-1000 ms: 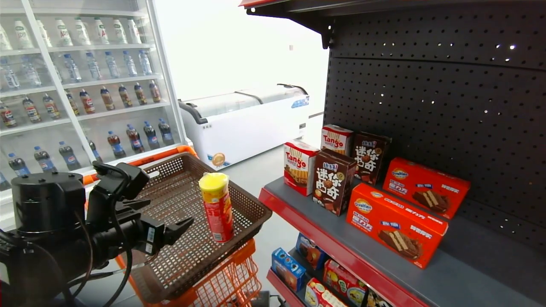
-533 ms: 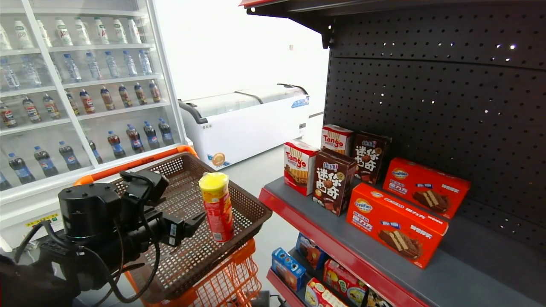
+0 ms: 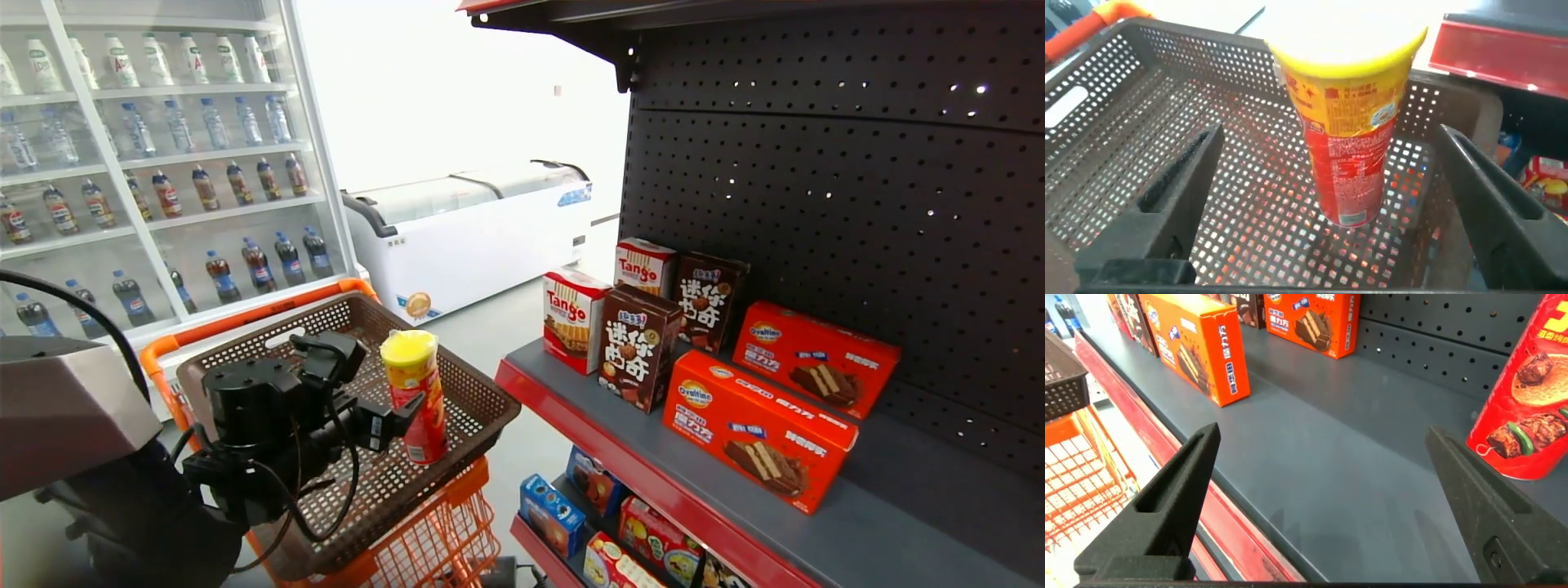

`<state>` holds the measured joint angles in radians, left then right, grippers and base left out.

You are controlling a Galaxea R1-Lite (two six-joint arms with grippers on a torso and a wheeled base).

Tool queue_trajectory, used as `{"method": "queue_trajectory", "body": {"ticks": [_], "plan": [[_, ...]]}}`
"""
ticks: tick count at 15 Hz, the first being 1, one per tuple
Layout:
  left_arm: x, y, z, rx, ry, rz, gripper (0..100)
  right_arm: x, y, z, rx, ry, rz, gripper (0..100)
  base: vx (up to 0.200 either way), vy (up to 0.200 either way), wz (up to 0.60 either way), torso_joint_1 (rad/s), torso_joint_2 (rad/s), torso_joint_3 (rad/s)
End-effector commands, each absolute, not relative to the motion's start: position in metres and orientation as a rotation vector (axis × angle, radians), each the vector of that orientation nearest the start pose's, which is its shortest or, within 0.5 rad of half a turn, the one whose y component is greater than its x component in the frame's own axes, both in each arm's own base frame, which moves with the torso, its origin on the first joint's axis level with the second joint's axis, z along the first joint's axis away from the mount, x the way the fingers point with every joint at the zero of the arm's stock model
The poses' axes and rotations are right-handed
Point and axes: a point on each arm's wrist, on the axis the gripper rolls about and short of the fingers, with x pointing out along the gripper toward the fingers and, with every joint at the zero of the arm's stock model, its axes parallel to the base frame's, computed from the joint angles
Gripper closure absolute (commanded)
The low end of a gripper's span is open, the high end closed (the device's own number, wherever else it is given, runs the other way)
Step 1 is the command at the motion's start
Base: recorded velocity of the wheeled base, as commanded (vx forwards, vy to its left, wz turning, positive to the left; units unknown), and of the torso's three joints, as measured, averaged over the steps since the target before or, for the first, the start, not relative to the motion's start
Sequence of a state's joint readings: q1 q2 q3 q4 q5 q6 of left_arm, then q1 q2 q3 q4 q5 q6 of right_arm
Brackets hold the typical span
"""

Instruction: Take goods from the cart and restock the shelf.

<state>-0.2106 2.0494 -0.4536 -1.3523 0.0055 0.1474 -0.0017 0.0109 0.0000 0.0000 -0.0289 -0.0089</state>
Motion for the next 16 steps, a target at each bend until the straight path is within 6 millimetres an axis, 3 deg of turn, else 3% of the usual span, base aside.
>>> {"method": "queue_trajectory", "body": {"ticks": [1,16], "plan": [[0.312,-0.066,0.046,0.176,0.264,-0.22,0,-0.022,-0.001,0.076,-0.009,0.011,-0.031,0,0.0,0.0,0.0,0.0,0.0,0.0],[0.347,-0.073,0.017,0.164,0.22,-0.215,0,-0.022,-0.001,0.076,-0.009,0.011,-0.031,0,0.0,0.0,0.0,0.0,0.0,0.0]]}}
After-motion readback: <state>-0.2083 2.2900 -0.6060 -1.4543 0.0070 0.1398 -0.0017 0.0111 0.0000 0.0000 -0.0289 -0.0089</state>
